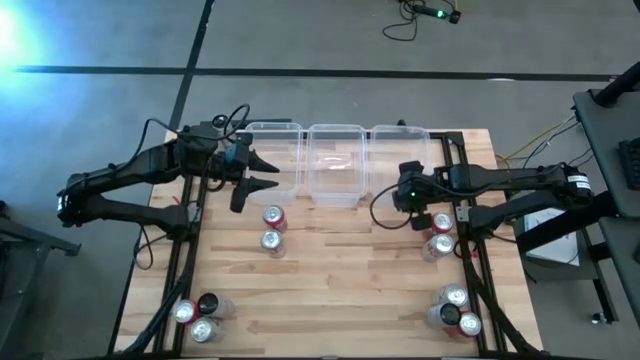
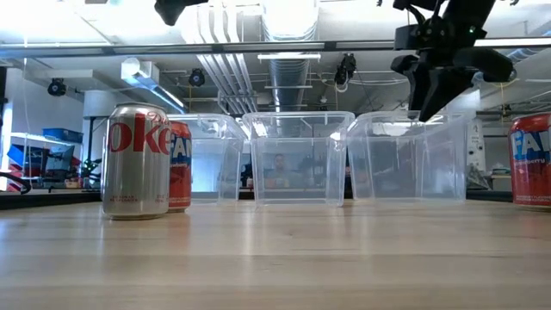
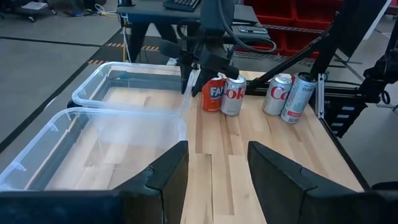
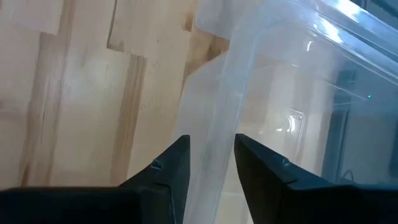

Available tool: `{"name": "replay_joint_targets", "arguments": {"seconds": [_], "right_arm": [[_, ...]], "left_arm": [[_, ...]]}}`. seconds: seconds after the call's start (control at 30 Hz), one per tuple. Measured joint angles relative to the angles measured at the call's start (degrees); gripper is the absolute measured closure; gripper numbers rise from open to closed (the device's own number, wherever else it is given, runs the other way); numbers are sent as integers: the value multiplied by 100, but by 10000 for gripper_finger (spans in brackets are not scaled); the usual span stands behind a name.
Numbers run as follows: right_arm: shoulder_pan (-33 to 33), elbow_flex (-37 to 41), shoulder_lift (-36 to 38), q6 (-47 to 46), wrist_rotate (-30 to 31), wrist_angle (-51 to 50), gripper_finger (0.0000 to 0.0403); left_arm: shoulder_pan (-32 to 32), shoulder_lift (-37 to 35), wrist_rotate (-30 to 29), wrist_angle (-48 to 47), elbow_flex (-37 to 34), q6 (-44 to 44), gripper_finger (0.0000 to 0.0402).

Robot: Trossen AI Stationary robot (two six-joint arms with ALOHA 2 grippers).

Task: Sort soda cans
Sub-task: Adjust the right transparent bin on the table

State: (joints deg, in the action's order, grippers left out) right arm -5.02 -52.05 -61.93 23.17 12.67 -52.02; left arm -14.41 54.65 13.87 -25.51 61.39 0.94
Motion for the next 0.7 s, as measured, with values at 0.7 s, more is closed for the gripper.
{"name": "replay_joint_targets", "arguments": {"seconds": [0.7], "right_arm": [[-2,4,3,-251,271,-210,321]], "left_arm": [[0,0,2,20,0,-21,251]]}}
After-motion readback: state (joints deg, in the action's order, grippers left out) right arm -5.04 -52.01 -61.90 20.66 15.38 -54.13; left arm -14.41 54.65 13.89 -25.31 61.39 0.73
